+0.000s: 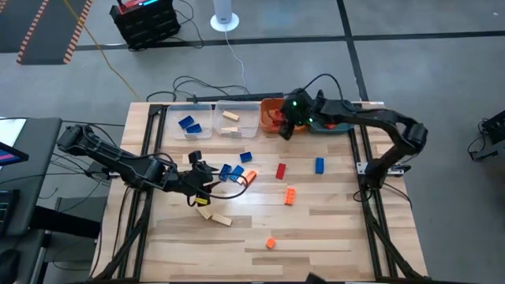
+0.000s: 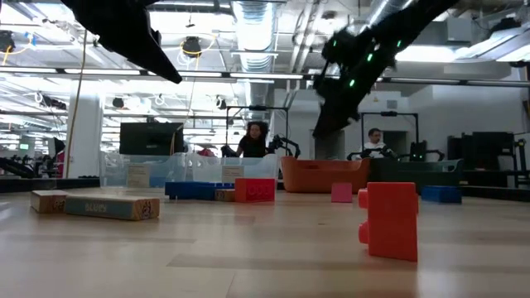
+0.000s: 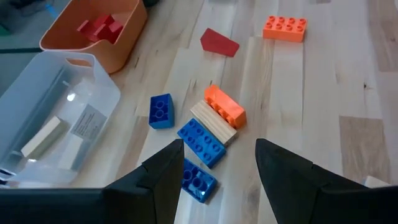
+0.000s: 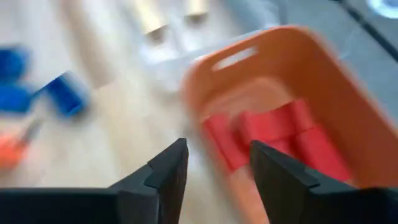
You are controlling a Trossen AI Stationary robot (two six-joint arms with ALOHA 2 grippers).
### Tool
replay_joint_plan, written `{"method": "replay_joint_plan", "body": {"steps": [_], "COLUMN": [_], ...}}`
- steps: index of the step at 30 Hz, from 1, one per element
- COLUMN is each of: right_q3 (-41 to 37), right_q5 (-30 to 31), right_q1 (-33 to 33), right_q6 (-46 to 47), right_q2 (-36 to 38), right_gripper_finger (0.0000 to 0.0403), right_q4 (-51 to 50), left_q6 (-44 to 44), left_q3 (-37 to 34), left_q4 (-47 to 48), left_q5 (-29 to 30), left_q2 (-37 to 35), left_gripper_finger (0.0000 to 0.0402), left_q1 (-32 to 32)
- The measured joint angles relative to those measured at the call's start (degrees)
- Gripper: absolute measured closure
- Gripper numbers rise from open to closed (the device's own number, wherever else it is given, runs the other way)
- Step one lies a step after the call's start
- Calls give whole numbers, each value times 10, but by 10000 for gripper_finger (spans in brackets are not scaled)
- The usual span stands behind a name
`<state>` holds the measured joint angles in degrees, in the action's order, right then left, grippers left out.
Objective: Sort blocks
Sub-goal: Put the blue game piece into the left transparent bin
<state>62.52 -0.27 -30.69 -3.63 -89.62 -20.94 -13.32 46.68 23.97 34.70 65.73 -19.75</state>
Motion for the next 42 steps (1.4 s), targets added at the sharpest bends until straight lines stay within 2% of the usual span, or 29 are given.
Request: {"method": "replay_joint_plan", "body": {"steps": [5,12,15,19,21,25,28,30,33,34,38,42], "right_q3": [0,-38,-80,-135,-154,-178,-189,-190,-189,-189,-189,-189], "right_q5": [3,66,67,67,67,99,137,139,139,140,165,191], "right_q1": [82,168,190,216,227,250,265,273,287,292,299,285], "right_q6": [-22,161,223,255,233,125,10,-62,-222,-245,-222,-210], "right_q2": [36,42,50,84,105,142,152,152,140,134,116,94], "right_gripper_finger": [186,186,186,186,186,186,186,186,186,186,186,186], "right_q4": [-140,-314,-343,-341,-346,-380,-411,-425,-417,-415,-375,-390], "left_q6": [-18,-30,-30,-25,-24,-15,-13,-13,-15,-17,-29,-38], "left_q3": [0,0,0,0,0,0,0,0,0,0,0,0], "left_q4": [7,8,8,11,11,11,9,8,5,5,6,7], "left_q5": [0,0,-1,-1,-1,0,-1,0,0,-1,-1,-7], "left_q2": [0,0,0,0,0,0,0,0,0,0,0,0], "left_gripper_finger": [210,210,210,210,210,210,210,210,210,210,210,210], "left_q1": [0,-4,-10,-15,-16,-16,-15,-15,-15,-15,-15,-15]}}
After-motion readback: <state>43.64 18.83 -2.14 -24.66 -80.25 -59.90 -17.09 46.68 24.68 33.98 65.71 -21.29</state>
